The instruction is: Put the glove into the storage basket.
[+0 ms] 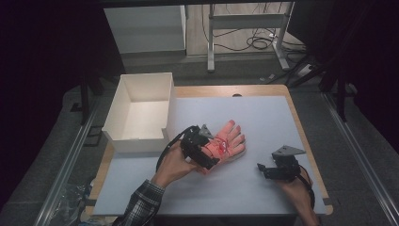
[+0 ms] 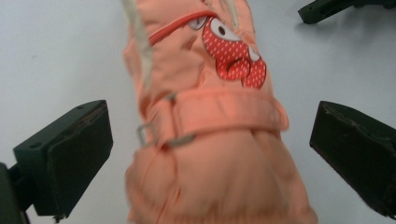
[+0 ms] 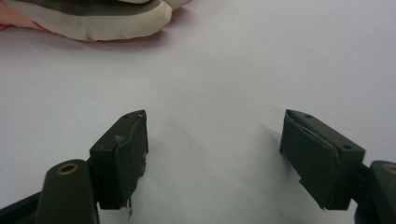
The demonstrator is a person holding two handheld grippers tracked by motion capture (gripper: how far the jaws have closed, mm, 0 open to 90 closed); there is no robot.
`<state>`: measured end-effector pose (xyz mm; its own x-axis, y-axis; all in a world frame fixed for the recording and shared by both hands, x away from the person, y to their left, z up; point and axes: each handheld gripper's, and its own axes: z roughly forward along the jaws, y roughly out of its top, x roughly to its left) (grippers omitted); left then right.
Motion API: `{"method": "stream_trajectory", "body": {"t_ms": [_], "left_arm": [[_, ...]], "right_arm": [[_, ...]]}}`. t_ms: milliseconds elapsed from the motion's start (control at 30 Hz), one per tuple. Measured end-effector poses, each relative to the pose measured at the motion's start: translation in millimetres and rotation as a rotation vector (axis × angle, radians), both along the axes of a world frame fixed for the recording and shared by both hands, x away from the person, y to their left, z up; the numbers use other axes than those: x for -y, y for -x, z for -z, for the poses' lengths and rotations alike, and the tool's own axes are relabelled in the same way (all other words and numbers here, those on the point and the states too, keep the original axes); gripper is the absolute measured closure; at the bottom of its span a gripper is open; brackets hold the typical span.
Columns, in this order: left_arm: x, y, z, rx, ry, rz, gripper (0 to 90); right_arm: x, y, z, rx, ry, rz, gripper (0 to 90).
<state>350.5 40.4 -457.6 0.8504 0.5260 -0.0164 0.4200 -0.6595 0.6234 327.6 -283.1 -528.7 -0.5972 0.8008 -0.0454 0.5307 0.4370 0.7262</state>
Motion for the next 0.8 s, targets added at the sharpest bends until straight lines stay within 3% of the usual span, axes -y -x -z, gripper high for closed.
{"method": "stream_trajectory", "body": {"t_ms": [133, 433, 533, 633, 800], "left_arm": [[13.2, -9.0, 8.4, 0.008, -0.046, -0.002, 0.0], [18.2, -21.3, 25.6, -0.06, -0.022, 0.038, 0.0], [25.5, -14.3, 32.0, -0.038, -0.116, 0.065, 0.0], [27.7, -11.6, 34.4, -0.007, -0.15, 0.025, 0.0], [20.5, -18.7, 41.2, -0.018, -0.149, -0.007, 0.7]], "right_arm": [[0.4, -0.2, 0.3, 0.0, -0.001, -0.005, 23.1], [0.5, -0.2, 0.7, 0.0, -0.004, -0.005, 22.8], [0.5, -0.2, 0.8, -0.001, -0.005, -0.005, 22.7], [0.6, -0.2, 0.8, -0.002, -0.006, -0.005, 22.7], [0.6, -0.2, 0.9, -0.001, -0.005, -0.007, 22.7]]}}
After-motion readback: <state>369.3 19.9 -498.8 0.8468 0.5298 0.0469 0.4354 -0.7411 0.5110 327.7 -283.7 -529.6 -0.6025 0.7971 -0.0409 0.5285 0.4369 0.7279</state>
